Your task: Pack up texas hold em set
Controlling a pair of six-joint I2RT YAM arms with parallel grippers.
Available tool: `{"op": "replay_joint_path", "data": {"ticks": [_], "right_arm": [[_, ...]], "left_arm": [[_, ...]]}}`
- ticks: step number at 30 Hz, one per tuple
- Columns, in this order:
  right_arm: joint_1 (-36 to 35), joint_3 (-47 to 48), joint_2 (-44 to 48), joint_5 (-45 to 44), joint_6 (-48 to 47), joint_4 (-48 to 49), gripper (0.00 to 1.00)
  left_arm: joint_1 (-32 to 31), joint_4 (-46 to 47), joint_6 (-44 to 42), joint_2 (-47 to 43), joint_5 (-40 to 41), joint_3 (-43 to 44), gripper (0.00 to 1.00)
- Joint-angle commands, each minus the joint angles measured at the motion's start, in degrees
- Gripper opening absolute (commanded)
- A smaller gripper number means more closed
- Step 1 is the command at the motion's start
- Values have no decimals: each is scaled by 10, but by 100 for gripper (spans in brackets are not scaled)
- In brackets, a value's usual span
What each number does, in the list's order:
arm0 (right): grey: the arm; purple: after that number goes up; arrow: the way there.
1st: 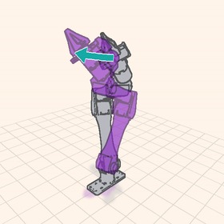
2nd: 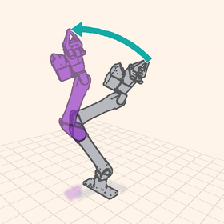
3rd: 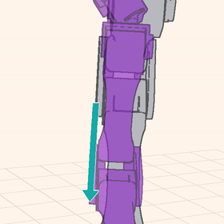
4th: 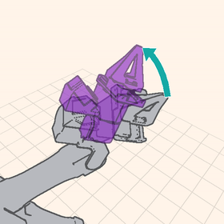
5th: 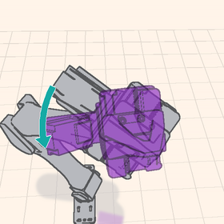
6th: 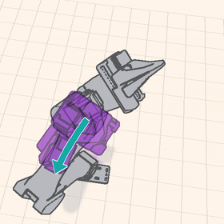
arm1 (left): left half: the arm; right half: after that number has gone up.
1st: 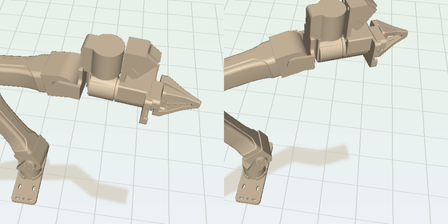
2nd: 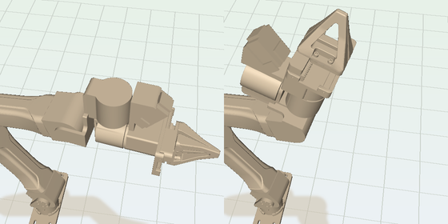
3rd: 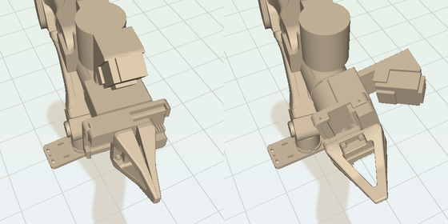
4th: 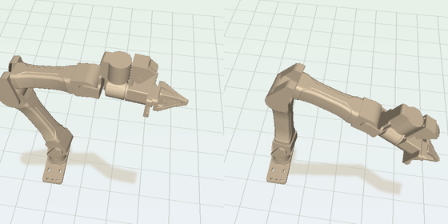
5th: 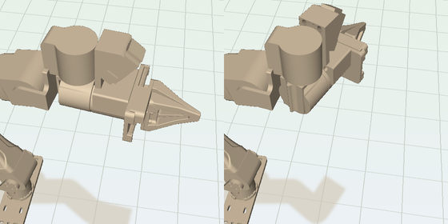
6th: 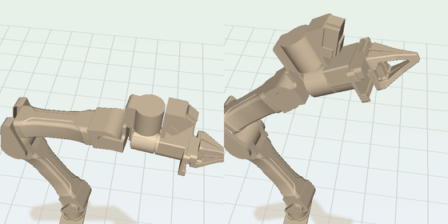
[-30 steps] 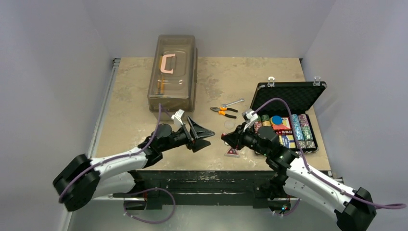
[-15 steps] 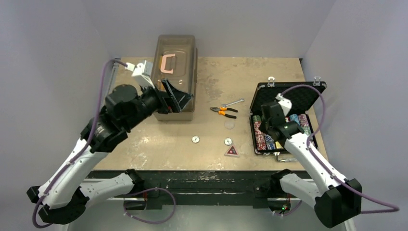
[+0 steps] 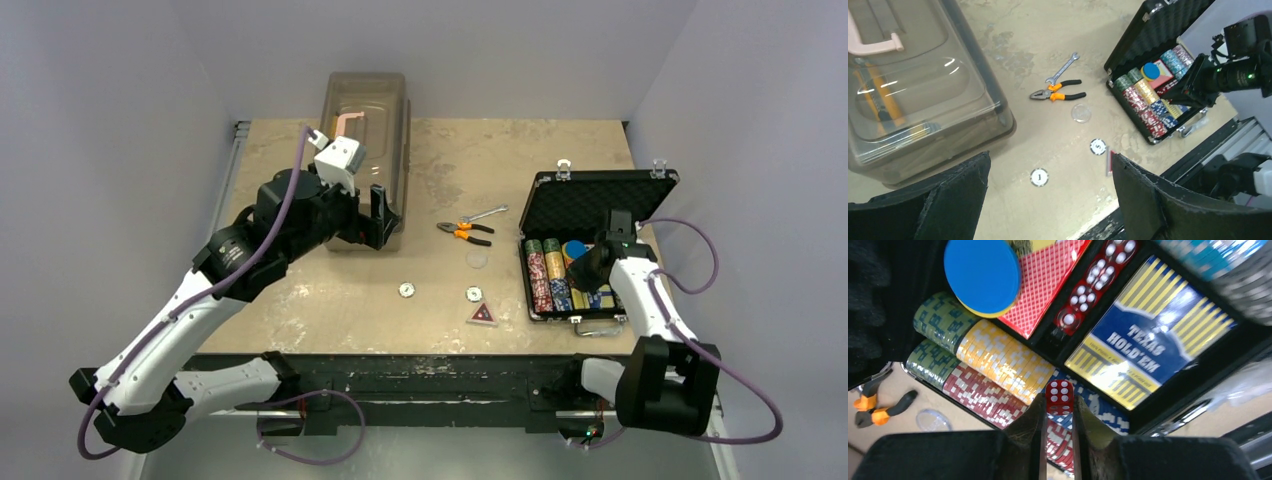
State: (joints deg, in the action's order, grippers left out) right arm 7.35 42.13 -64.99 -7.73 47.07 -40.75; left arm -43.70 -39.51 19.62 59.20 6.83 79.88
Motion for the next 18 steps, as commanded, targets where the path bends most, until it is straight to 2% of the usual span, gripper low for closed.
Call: {"op": "replay_joint_path", "data": {"ticks": [1,4,8,18], "right_arm": [[15,16,-42,107,89,5,0],[23,23,-66,116,126,7,0],[23,23,-54,68,163,13,0],[28,35,-73,28,175,17,0]], "left_arm": [[-6,11,-52,-23,20,-5,88],[-6,12,-58,-28,32,-8,88],[-6,9,-65,-30,38,-6,88],[-5,12,-68,-24,30,-9,88]]}}
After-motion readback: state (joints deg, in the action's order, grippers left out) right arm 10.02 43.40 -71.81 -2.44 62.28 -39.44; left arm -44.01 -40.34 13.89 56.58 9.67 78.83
